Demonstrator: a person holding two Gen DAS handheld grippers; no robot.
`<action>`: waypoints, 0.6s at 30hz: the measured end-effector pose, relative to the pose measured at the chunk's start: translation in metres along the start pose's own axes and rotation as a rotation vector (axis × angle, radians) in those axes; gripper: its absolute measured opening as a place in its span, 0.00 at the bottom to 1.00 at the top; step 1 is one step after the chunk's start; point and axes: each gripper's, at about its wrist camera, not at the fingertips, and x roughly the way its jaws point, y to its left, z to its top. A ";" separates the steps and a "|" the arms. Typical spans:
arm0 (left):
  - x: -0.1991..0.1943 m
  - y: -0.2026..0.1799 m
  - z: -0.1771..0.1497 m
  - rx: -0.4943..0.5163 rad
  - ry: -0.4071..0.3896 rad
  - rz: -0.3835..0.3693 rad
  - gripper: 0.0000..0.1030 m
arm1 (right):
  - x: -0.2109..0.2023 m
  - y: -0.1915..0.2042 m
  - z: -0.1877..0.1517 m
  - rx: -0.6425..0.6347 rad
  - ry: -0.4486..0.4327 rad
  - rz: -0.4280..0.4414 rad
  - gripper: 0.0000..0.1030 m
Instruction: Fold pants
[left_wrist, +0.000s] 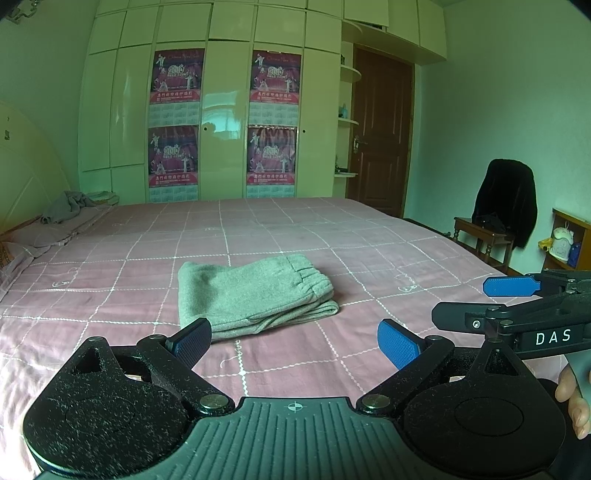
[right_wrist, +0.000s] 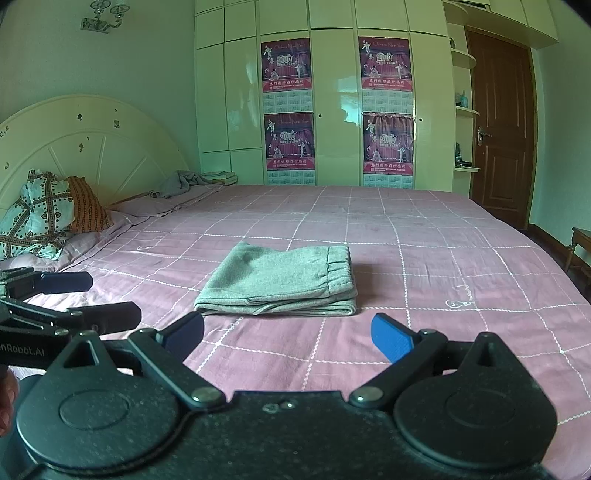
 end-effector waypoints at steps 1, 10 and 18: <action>0.000 0.000 0.000 0.000 -0.001 0.000 0.93 | 0.000 0.000 0.000 0.000 0.001 0.000 0.95; 0.000 0.002 0.001 -0.002 -0.004 0.001 0.93 | 0.000 0.000 0.000 -0.001 -0.001 -0.001 0.95; 0.000 0.002 0.000 -0.003 -0.006 -0.009 0.93 | 0.000 0.000 0.000 -0.002 -0.001 -0.002 0.95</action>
